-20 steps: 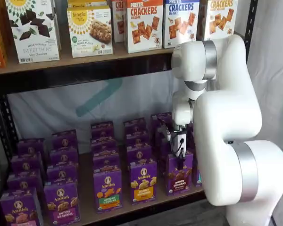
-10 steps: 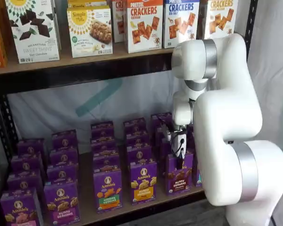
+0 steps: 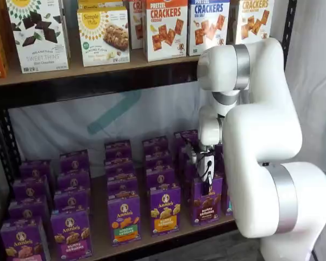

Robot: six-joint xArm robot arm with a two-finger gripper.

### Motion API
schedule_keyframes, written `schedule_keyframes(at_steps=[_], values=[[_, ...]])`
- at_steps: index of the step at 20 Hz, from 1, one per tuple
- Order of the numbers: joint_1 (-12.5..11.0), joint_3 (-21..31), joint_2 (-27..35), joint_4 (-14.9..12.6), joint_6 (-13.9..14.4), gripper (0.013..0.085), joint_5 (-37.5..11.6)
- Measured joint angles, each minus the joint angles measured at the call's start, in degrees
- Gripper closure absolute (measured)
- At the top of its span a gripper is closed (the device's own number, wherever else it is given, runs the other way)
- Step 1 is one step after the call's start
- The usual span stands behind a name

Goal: Pick up the purple box with a brown patch in the center, on the bottom shelf, the fifth box from the left

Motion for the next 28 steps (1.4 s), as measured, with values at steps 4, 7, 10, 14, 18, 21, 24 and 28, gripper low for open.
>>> schedule_keyframes(at_steps=[4, 7, 10, 14, 18, 21, 24, 28], values=[[0.08, 0.54, -0.24, 0.38, -0.26, 0.0530, -0.56], [0.12, 0.89, -0.42, 0.40, -0.25, 0.0530, -0.84], [0.15, 1.18, -0.62, 0.61, -0.40, 0.0610, -0.83], [0.20, 1.66, -0.85, 0.25, -0.04, 0.0610, -1.16], [0.24, 2.31, -1.15, 0.19, 0.05, 0.0610, -1.54], [0.24, 2.68, -1.55, 0.95, -0.63, 0.0610, -1.03], [0.25, 3.60, -2.19, 1.80, -1.40, 0.0610, -1.23], [0.25, 5.69, -3.60, 2.18, -1.74, 0.0610, -1.86]])
